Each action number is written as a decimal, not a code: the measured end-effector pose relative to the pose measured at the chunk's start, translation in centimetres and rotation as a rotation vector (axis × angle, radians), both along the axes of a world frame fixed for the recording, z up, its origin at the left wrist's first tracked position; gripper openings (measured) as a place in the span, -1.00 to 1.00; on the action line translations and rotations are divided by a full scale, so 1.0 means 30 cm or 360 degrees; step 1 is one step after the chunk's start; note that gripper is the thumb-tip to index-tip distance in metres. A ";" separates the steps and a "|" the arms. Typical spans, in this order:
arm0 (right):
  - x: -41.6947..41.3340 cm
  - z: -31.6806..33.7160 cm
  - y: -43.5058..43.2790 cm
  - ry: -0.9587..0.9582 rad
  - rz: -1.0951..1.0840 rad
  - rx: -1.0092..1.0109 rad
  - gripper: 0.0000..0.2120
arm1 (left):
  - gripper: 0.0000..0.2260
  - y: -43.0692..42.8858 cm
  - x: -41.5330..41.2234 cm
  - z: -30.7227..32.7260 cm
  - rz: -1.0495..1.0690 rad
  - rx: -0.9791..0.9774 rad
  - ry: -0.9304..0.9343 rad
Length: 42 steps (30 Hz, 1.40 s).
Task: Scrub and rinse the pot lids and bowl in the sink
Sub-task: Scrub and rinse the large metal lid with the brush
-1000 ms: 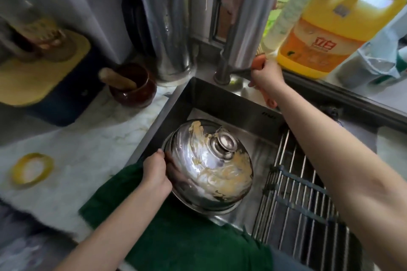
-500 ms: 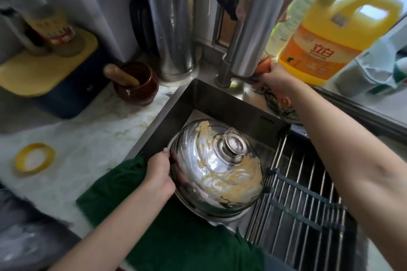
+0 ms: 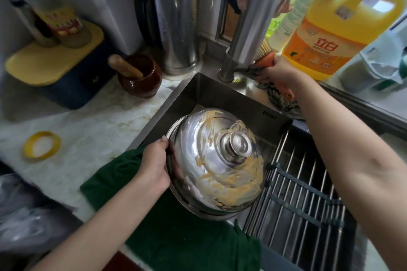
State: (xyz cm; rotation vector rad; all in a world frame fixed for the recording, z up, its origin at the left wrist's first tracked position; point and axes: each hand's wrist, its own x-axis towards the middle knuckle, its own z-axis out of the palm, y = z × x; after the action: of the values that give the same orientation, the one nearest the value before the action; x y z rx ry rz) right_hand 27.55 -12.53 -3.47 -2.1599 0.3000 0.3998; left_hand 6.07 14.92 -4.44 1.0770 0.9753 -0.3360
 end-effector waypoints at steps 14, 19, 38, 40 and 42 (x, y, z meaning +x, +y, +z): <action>-0.018 0.035 0.012 -0.0005 0.0121 -0.0222 -0.63 | -0.74 -0.008 -0.008 0.034 0.0037 -0.0131 -0.0058; -0.028 0.028 0.020 0.0044 0.0020 -0.0137 -0.64 | -0.72 -0.014 -0.006 0.016 -0.0012 -0.0117 0.0039; 0.012 0.048 0.106 -0.0096 -0.0170 -0.0592 -0.62 | -0.67 -0.045 0.038 -0.049 0.0220 -0.0148 0.0183; 0.013 0.044 0.111 -0.0099 -0.0194 -0.0574 -0.70 | -0.67 -0.042 0.040 -0.058 0.0233 -0.0125 0.0188; 0.013 0.042 0.116 -0.0092 -0.0229 -0.0566 -0.72 | -0.67 -0.045 0.038 -0.058 0.0234 -0.0114 0.0191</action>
State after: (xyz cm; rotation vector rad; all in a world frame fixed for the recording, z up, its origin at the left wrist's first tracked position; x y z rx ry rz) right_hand 27.95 -9.06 -2.20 -2.4717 0.5226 0.2124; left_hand 7.21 13.58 -6.17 0.9224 1.1345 -0.3153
